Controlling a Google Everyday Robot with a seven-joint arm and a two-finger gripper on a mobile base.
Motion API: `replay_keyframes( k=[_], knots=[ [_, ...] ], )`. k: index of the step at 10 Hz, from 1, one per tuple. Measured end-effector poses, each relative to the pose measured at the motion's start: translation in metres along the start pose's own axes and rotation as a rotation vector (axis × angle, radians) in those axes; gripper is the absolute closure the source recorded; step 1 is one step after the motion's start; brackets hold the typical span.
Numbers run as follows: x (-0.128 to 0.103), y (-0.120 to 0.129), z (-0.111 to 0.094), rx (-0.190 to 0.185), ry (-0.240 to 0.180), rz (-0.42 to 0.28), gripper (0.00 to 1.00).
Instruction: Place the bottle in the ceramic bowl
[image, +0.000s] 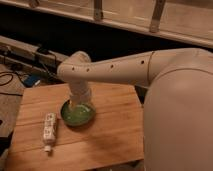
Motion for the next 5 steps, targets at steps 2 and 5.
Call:
replay_keyframes(
  k=[2, 5],
  knots=[
    [-0.008, 0.032, -0.001, -0.003, -0.011, -0.054, 0.35],
    [0.001, 0.107, 0.013, -0.021, -0.007, -0.117, 0.35]
  ],
)
